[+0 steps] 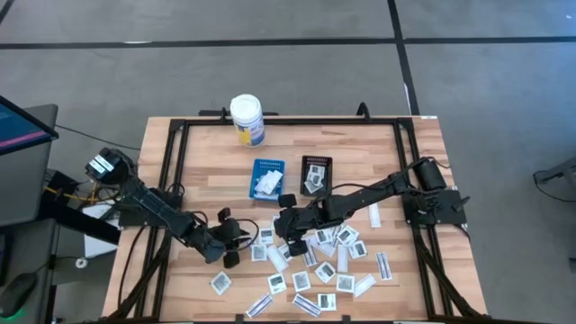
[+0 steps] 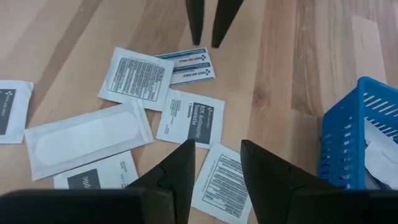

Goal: Pick & Place First Aid Supplies

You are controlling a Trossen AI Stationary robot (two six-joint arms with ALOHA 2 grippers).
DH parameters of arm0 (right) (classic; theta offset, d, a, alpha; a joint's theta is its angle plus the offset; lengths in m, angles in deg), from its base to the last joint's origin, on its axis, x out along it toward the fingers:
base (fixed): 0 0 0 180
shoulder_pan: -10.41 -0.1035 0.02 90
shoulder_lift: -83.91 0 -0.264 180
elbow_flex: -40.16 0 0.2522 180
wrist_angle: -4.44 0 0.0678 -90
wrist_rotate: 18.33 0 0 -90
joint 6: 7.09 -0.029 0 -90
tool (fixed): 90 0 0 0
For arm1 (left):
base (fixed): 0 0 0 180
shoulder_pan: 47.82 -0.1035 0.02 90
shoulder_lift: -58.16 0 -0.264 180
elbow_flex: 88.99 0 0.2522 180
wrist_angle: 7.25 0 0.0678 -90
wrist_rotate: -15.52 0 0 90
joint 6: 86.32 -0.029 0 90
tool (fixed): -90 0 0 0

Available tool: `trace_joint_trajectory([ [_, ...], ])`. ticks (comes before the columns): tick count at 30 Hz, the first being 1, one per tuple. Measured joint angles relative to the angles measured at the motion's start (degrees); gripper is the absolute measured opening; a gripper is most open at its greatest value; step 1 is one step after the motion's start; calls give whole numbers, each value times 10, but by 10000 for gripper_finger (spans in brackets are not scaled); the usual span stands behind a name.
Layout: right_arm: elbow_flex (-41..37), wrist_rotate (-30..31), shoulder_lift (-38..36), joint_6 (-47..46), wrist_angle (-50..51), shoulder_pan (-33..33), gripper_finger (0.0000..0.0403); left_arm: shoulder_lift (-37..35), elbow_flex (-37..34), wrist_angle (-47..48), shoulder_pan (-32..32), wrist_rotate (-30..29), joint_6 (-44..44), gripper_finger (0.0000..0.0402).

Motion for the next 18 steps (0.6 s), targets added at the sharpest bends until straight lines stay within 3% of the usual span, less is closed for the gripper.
trace_joint_trajectory([
  [12, 0, 0, 0, 0, 0, 0, 122, 70, 2, -4, -21, -1, 39, 155],
  [18, 0, 0, 0, 0, 0, 0, 122, 87, 3, -8, -20, -4, 41, 140],
])
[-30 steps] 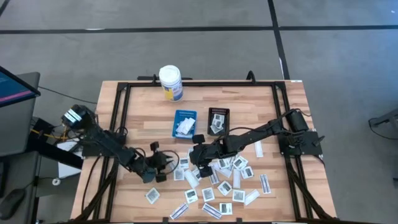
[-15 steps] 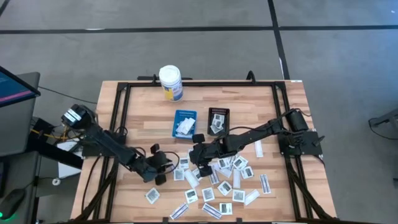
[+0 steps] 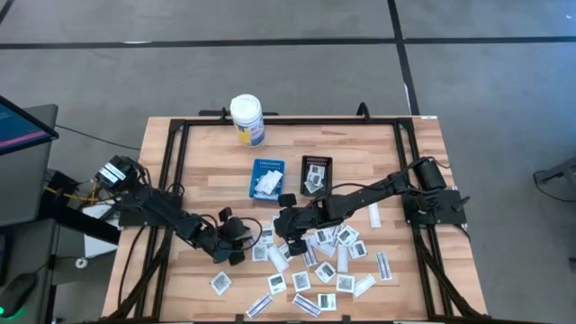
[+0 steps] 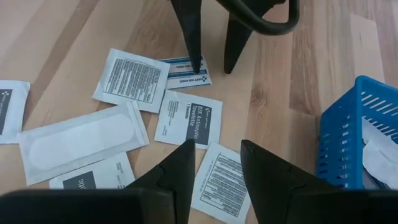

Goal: Pick & Place First Aid Supplies

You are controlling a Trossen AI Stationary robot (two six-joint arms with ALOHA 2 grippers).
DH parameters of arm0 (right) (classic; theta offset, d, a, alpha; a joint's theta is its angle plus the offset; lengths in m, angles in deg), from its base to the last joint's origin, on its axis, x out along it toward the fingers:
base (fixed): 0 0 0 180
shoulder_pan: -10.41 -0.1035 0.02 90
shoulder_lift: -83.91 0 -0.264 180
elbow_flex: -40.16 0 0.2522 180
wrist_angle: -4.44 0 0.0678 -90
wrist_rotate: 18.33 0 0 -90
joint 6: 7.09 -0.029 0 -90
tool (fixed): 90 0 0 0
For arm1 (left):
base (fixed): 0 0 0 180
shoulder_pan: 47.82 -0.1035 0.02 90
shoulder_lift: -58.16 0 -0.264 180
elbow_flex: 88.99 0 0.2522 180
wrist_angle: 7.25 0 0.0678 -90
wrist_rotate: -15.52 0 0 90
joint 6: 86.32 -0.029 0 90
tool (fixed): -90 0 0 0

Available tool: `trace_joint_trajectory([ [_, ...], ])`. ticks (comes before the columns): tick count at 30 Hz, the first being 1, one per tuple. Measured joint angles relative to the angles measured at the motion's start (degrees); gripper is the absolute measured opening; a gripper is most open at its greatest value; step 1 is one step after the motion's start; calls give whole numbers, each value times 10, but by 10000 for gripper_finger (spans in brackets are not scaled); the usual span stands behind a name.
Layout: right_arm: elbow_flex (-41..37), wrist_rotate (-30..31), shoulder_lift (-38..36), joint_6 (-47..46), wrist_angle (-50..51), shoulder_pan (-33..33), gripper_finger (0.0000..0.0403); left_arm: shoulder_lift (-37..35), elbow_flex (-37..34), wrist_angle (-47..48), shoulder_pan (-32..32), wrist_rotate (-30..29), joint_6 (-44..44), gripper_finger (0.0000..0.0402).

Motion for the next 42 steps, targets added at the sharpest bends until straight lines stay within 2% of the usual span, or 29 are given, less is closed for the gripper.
trace_joint_trajectory([
  [8, 0, 0, 0, 0, 0, 0, 122, -3, 0, 1, -1, 14, -2, 26],
  [10, 0, 0, 0, 0, 0, 0, 122, -12, -1, 4, 0, 11, -3, 8],
  [15, 0, 0, 0, 0, 0, 0, 122, -34, -4, 17, 0, 2, -17, 7],
  [20, 0, 0, 0, 0, 1, 0, 122, -55, -3, 9, 0, -44, -30, 5],
  [30, 0, 1, 0, -31, 9, 0, 122, -128, -3, -14, 0, -214, -135, 4],
  [35, 0, 1, 0, -37, 10, -3, 122, -167, -3, -38, -28, -321, -246, 5],
  [38, 0, 1, 0, -37, 8, -7, 122, -185, -2, -52, -78, -314, -281, 6],
  [42, 0, 1, 0, -36, 5, -7, 122, -189, -2, -68, -165, -234, -284, 7],
])
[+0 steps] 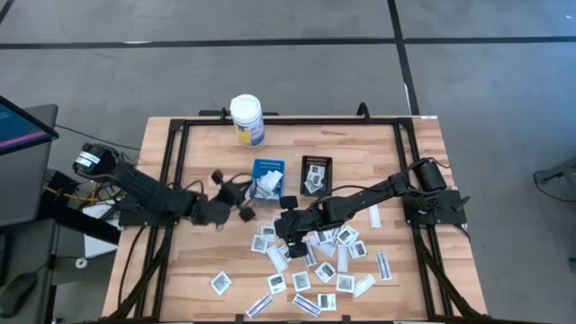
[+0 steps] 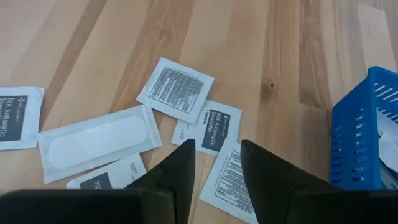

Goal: Pick & Place First Aid Supplies

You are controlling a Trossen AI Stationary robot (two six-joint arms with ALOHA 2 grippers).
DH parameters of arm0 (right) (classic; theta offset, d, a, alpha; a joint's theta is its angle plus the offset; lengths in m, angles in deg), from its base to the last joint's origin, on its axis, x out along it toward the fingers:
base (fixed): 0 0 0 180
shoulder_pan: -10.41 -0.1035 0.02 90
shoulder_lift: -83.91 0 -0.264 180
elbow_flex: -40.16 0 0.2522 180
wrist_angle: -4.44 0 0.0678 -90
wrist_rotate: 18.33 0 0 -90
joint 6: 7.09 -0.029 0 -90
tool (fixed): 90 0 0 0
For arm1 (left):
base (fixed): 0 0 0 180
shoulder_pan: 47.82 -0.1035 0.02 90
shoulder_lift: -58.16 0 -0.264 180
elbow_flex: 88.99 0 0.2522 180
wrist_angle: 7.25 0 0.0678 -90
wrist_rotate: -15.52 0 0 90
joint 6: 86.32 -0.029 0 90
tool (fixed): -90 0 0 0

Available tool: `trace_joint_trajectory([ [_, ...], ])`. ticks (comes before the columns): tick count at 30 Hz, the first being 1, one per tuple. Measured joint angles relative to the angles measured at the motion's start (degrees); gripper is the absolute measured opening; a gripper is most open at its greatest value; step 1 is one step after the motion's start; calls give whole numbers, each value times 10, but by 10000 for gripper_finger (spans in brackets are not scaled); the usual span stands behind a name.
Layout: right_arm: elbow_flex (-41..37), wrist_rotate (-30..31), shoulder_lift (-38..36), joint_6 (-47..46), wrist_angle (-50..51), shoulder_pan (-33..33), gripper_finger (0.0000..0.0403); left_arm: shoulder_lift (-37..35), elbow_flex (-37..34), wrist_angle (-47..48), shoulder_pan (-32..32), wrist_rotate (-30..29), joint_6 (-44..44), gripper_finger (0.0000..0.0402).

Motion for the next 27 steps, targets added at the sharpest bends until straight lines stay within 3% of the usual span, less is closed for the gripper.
trace_joint_trajectory([
  [9, 0, 0, 0, 0, 6, 0, 122, 31, 0, -10, -171, 186, 6, 12],
  [15, 0, 0, 0, 0, 8, 0, 122, 31, 0, -26, -231, 302, 7, 56],
  [20, 0, 0, 0, 0, 8, 0, 122, 31, 0, -43, -235, 360, 21, 95],
  [27, 0, 0, 0, 0, 17, 0, 122, 31, 0, -50, -162, 576, 118, 101],
])
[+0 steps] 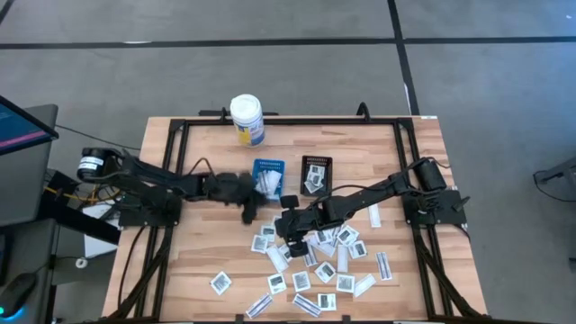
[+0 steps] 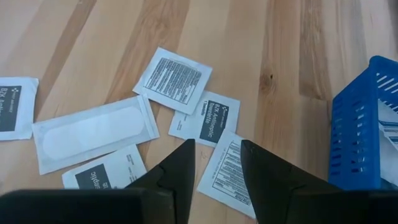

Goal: Pick & Place First Aid Supplies

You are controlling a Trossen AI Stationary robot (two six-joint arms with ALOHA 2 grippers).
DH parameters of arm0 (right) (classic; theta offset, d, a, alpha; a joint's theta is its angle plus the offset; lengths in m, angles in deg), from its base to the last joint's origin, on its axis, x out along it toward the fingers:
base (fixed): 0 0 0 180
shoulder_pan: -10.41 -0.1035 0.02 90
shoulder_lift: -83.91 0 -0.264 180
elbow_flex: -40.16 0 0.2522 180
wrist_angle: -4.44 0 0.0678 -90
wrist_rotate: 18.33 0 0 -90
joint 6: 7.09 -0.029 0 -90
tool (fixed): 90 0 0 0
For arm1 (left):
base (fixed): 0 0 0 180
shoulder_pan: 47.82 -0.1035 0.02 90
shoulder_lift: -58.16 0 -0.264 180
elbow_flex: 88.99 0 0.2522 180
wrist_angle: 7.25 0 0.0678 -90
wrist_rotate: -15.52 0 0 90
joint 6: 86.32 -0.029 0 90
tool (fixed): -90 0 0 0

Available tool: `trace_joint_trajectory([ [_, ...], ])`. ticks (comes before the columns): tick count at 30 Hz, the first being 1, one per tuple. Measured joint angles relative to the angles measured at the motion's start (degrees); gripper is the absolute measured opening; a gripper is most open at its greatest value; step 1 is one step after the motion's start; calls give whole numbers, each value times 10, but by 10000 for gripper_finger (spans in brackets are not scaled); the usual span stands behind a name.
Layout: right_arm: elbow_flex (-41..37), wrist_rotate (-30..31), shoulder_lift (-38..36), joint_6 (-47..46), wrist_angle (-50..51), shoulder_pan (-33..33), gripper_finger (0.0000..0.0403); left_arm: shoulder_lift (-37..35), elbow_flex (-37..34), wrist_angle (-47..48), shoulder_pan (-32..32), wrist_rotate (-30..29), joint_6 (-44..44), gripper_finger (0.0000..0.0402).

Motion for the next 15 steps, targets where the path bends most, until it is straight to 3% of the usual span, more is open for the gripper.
trace_joint_trajectory([
  [2, 0, 0, 0, 0, 3, 0, 122, 1, 0, 1, 42, 29, 26, 102],
  [5, 0, 0, 0, 0, 2, 0, 122, 1, 0, 1, 117, 22, 34, 102],
  [11, 0, 0, 0, 0, -8, 0, 122, 3, 0, 3, 254, -101, 29, 102],
  [15, 1, -20, 17, -30, -69, 0, 122, 3, 0, 6, 311, -172, 29, 102],
])
